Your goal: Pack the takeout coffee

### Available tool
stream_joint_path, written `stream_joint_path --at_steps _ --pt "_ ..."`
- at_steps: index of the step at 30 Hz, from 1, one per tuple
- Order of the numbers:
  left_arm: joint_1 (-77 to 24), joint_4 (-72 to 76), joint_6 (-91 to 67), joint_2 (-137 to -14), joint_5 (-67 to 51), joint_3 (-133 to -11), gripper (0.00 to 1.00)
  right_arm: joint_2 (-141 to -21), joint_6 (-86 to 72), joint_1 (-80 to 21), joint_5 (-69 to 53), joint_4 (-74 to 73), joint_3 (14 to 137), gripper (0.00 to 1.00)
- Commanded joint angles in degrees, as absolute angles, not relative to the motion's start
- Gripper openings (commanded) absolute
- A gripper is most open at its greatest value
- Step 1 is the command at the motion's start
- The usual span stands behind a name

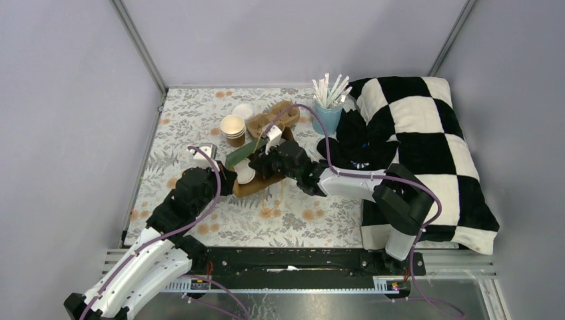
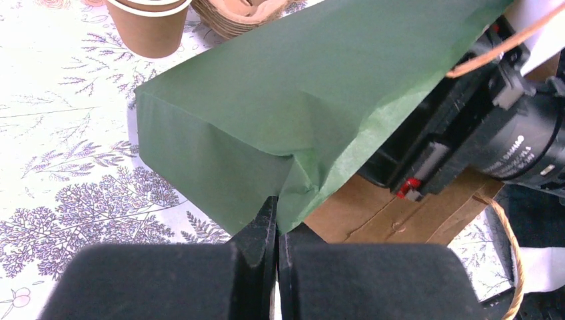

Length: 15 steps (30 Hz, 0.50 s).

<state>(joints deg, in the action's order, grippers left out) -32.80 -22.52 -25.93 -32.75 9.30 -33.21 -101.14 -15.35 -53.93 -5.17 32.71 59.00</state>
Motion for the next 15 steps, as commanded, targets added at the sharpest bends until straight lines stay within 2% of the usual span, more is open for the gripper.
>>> stream_joint_path --at_steps 1,3,8,13,15 --pt "-32.78 -25.13 -26.09 -32.78 9.61 -33.41 0.00 -104.19 -16.52 -52.94 7.91 20.04 65.90 0.16" --pt "-32.78 -25.11 -26.12 -32.78 9.60 -33.48 0.00 -106.66 -14.70 -53.78 16.56 12.17 70.61 0.30" --pt "-32.78 -25.20 -25.98 -32.48 9.51 -33.48 0.00 -110.35 -12.45 -54.48 22.54 2.93 78.11 0.36" --pt "-32.78 -25.12 -26.01 -32.60 9.67 -33.49 0.00 -109.76 -9.63 -55.17 21.97 2.98 76.43 0.38" --pt "-32.78 -25.02 -26.02 -32.69 9.65 -33.46 0.00 -109.26 -8.27 -55.51 20.10 3.99 75.58 0.44"
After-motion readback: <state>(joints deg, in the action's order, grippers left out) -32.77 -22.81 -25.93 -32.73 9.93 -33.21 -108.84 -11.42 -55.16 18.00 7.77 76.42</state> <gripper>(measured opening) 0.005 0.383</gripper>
